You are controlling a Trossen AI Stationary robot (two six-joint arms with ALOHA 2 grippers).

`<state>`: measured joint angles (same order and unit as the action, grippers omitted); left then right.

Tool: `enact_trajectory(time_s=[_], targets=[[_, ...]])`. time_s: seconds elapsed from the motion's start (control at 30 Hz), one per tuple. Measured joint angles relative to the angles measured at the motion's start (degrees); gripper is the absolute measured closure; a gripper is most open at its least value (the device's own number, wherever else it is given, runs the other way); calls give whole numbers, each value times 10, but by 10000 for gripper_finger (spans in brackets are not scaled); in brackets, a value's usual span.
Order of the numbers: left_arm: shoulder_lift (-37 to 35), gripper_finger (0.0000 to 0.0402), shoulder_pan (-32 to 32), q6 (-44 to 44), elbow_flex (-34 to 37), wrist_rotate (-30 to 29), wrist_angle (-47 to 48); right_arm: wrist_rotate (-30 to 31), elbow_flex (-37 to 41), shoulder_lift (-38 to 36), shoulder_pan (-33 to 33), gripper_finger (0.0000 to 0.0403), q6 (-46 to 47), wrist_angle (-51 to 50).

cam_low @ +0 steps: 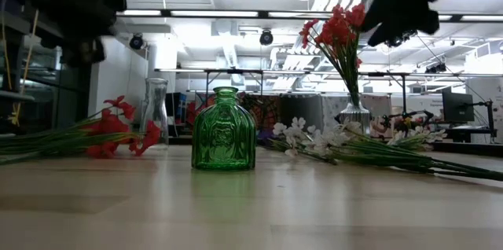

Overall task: Sort flowers into vase by color
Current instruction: Put the orange flowers into the top right transparent flower vase

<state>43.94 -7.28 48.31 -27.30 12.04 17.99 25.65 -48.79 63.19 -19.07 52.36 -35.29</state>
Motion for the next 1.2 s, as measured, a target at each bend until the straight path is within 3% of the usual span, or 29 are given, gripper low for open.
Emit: enact_trajectory(time_s=[0.23,0.4,0.67,0.87,1.2], targets=[[165,301,-163,218,-25,28,77,-48,140,-108,0,237,-13,145],[230,290,-211,270,-25,27,128,-47,173,-123,1,237,-8,204],[229,289,-209,281,-25,39,236,13,176,-123,4,237,2,257],[202,289,-212,295,-25,5,309,18,176,-122,27,237,16,266],[216,289,-228,282,-25,-52,318,9,176,-122,37,237,28,268]])
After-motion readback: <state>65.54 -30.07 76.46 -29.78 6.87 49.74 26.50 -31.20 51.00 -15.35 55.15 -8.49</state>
